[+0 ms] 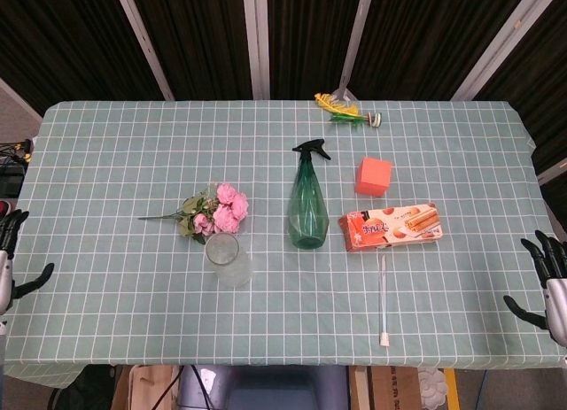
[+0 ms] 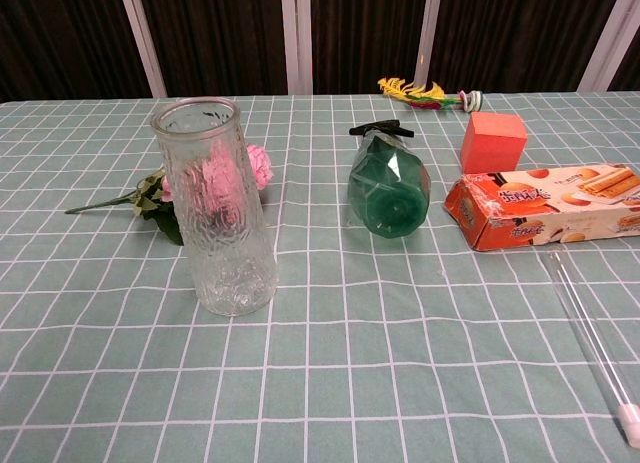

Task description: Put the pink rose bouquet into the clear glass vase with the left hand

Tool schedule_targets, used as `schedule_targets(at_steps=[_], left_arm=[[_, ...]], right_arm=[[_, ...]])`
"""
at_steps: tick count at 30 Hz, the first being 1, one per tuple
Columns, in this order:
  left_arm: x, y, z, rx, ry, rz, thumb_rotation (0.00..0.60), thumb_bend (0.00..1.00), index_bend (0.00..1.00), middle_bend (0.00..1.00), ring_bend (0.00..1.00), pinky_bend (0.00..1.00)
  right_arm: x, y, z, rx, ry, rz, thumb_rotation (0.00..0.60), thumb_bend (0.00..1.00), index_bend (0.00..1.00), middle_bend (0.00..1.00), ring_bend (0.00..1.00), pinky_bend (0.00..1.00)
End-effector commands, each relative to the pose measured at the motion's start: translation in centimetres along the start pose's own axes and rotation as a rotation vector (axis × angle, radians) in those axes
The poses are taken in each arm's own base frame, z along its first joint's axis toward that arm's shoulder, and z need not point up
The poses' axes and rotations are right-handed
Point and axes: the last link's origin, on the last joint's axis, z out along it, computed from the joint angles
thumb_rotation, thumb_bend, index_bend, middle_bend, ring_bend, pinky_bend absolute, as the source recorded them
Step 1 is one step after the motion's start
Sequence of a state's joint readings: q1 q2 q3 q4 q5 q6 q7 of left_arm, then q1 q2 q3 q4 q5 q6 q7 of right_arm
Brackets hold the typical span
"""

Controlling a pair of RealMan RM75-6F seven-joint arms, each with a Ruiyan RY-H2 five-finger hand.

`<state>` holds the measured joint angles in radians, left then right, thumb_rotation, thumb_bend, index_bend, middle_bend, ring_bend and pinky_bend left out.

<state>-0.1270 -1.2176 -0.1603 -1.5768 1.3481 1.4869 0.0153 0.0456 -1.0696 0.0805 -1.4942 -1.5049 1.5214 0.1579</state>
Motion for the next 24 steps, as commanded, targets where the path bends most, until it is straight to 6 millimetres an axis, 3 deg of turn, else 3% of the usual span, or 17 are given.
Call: schedule_targets(at_steps=[1, 6, 13, 19, 24], left_arm=[[0.2, 2.7, 3.6, -0.059, -0.073, 0.061, 0.6, 0.3, 0.11, 0.07, 0.0, 0.0], [-0.4, 6.8, 6.7, -0.117, -0.165, 0.158, 0.6, 0.3, 0.11, 0.07, 0.0, 0.0], [-2.2, 12.1, 9.6, -0.176, -0.332, 0.171, 0.6, 0.29, 0.11, 0.07, 0.0, 0.0], [-4.0, 15.6, 10.6, -0.183, -0.384, 0.152, 0.6, 0.29, 0.11, 0.07, 0.0, 0.0], [-5.4, 17.2, 10.8, -0.175, -0.389, 0.142, 0.6, 0.28, 0.11, 0.07, 0.0, 0.0]], right_arm=[[0.0, -0.1, 0.2, 0.015, 0.002, 0.0, 0.6, 0.21, 0.14, 0.05, 0.02, 0.0], [-0.2, -0.1, 0.2, 0.015, 0.0, -0.006, 0.6, 0.21, 0.14, 0.05, 0.02, 0.0], [-0.1, -0.1, 0.2, 0.004, 0.003, -0.009, 0.6, 0.21, 0.14, 0.05, 0.02, 0.0], [-0.2, -0.1, 0.2, 0.005, 0.001, -0.014, 0.6, 0.21, 0.14, 0.05, 0.02, 0.0], [-0.2, -0.2, 0.2, 0.007, 0.001, -0.016, 0.6, 0.21, 0.14, 0.05, 0.02, 0.0]])
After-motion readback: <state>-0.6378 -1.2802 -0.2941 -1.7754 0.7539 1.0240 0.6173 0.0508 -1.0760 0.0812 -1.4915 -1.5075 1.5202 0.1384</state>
